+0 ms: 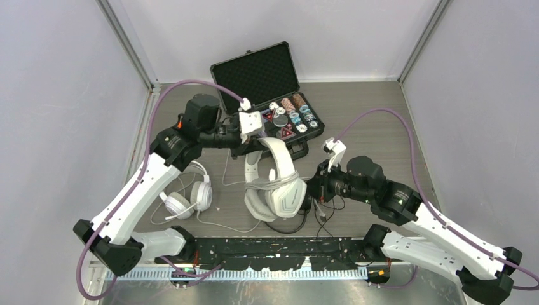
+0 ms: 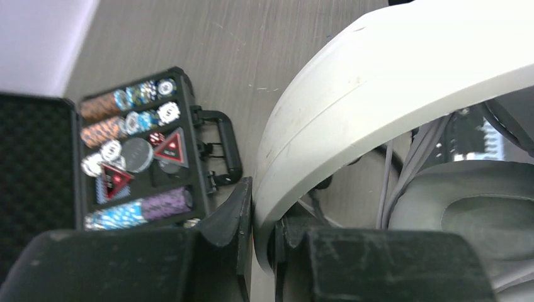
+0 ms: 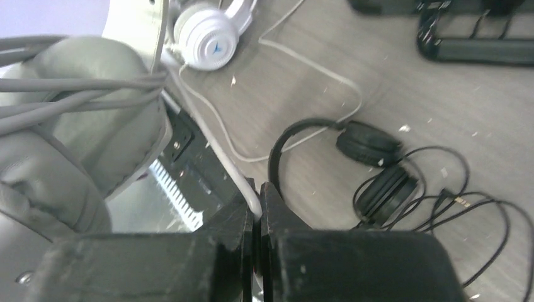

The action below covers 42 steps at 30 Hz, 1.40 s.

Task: Wrap the headphones
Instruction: Wrap the headphones cable around the headphones.

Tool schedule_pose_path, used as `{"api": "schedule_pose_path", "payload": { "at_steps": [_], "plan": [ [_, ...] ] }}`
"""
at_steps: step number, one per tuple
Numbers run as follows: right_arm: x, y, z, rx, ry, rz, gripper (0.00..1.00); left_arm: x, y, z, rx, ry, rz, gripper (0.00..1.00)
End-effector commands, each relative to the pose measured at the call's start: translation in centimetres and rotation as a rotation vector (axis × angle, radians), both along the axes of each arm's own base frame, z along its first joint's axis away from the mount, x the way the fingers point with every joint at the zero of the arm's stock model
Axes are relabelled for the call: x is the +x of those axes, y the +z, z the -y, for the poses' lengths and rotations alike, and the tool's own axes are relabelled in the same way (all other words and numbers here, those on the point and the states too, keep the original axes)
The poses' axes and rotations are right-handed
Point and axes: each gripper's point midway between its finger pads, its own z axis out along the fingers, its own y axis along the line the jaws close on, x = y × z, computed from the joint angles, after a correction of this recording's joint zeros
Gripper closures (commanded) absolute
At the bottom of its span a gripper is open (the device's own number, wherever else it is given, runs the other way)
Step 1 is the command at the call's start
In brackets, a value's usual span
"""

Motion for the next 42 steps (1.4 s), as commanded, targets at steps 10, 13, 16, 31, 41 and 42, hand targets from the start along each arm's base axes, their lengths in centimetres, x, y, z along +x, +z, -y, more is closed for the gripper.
{"api": "schedule_pose_path", "payload": {
  "at_steps": [10, 13, 16, 31, 41, 42],
  "plan": [
    [-2.1, 1.5, -0.8, 0.049, 0.037, -0.197, 1.00, 1.2, -3.4, -1.6, 0.331, -0.200, 0.546, 1.00],
    [-2.0, 1.4, -1.1, 0.046, 0.042, -0.219, 1.00, 2.1, -4.0, -2.1, 0.407, -0.185, 0.594, 1.00],
    [-2.5, 1.7, -1.6, 0.058, 0.069, -0.251, 1.00, 3.3, -4.6, -2.7, 0.485, -0.156, 0.641, 1.00],
    [-3.4, -0.2, -3.6, 0.061, 0.167, -0.440, 0.99, 6.0, -5.3, -5.5, 0.703, -0.072, 0.757, 1.00],
    [-4.1, -0.7, -4.2, 0.099, 0.231, -0.468, 1.00, 6.5, -5.2, -5.3, 0.685, -0.029, 0.760, 1.00],
    [-4.2, -0.8, -4.2, 0.098, 0.233, -0.467, 0.99, 6.6, -5.3, -5.3, 0.689, -0.028, 0.759, 1.00]
  ]
}}
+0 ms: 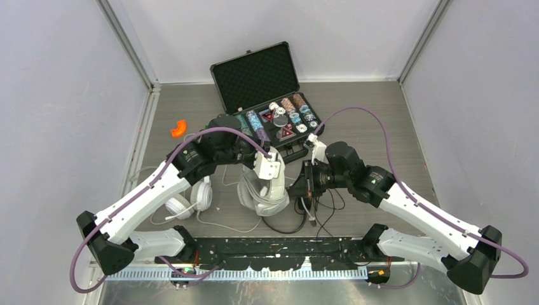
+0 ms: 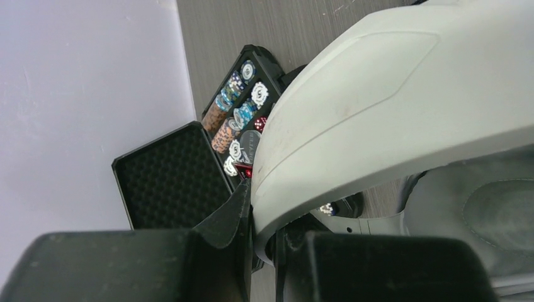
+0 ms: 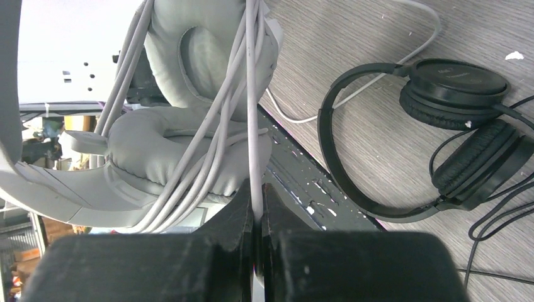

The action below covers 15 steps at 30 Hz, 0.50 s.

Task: Wrap the headphones
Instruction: Wrap the headphones cable around the headphones.

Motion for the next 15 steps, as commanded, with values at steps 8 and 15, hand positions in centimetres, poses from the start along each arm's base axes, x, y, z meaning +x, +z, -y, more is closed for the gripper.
{"api": "schedule_pose_path", "payload": {
  "at_steps": [8, 15],
  "plan": [
    [-2.9, 2.7, -0.5, 0.128, 0.161, 0.022, 1.00, 4.5, -1.7, -5.7, 0.227, 0.245, 0.134, 1.00],
    [-1.1, 2.0, -0.9, 0.119, 0.098, 0.078, 0.89, 4.3, -1.7, -5.5, 0.167, 0.271, 0.104, 1.00]
  ]
}}
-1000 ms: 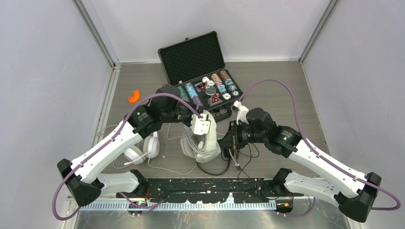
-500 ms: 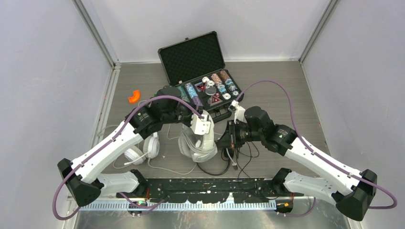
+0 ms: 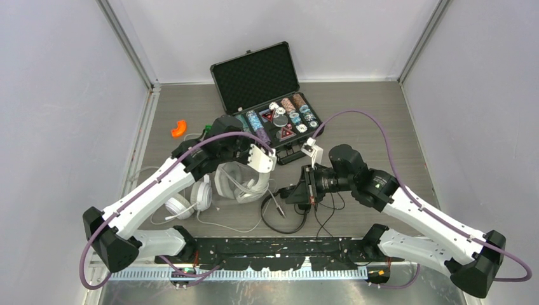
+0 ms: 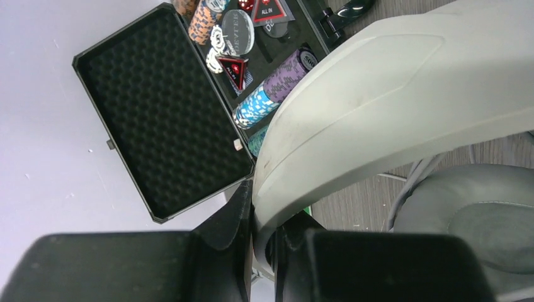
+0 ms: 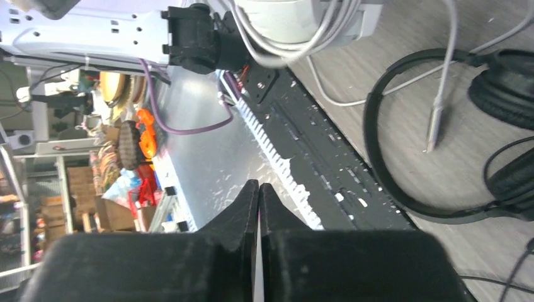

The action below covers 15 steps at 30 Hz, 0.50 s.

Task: Wrap the headphones
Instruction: Wrap the headphones cable around the headphones.

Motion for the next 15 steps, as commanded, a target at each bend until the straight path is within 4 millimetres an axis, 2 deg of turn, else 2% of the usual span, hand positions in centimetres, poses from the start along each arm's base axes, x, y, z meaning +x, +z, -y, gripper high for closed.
{"api": "schedule_pose_path", "payload": {
  "at_steps": [1, 3, 4, 5, 8, 11, 15],
  "plan": [
    [2.2, 0.0, -0.4, 0.015, -0.062, 0.120, 0.82, 0.3, 2.2, 0.2, -0.086, 0.030, 0.065, 1.00],
    [3.7, -1.1, -0.1, 0.007, -0.111, 0.209, 0.69, -0.1, 1.8, 0.5, -0.117, 0.017, 0.053, 1.00],
    [4.7, -1.2, 0.1, 0.006, -0.151, 0.259, 0.66, -0.4, 1.7, 0.7, -0.138, 0.013, 0.037, 1.00],
    [5.4, -2.3, 0.5, -0.011, -0.182, 0.293, 0.63, -0.7, 1.8, 1.0, -0.173, 0.016, 0.019, 1.00],
    [6.6, -2.6, 0.8, 0.025, -0.242, 0.373, 0.57, -1.2, 2.9, 1.6, -0.335, 0.118, -0.088, 1.00],
    [7.3, -1.0, 1.6, 0.078, -0.318, 0.430, 0.56, -1.1, 3.6, 1.8, -0.502, 0.287, -0.199, 1.00],
    [7.9, 2.8, 4.0, 0.163, -0.449, 0.544, 0.55, -0.7, 3.9, 1.7, -0.652, 0.388, -0.228, 1.00]
  ]
}}
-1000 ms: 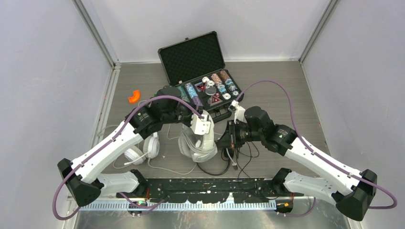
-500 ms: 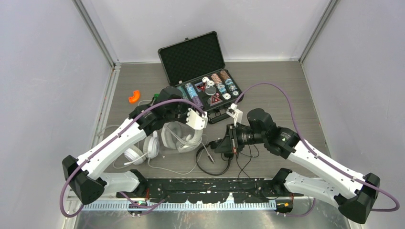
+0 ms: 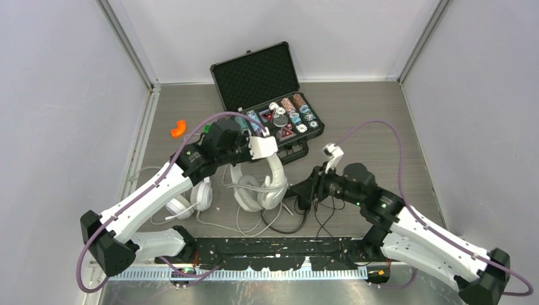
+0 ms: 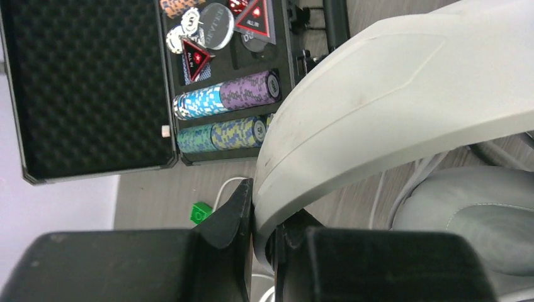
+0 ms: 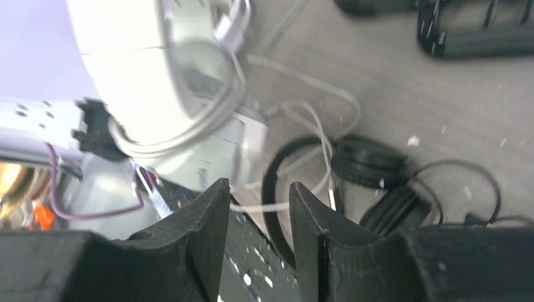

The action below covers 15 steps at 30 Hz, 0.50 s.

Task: Wrap the headphones
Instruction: Wrap the headphones cable around the headphones.

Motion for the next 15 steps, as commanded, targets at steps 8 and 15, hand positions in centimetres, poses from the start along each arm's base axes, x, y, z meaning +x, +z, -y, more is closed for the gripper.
{"api": "schedule_pose_path", "payload": {
  "at_steps": [8, 15],
  "plan": [
    [1.7, 8.5, 4.0, 0.219, -0.188, 0.415, 0.46, 1.2, 9.0, 1.9, -0.660, 0.259, -0.171, 1.00],
    [0.9, 9.2, 3.8, 0.368, -0.167, 0.505, 0.43, 2.0, 12.6, 1.6, -0.855, 0.401, -0.317, 1.00]
  ]
}}
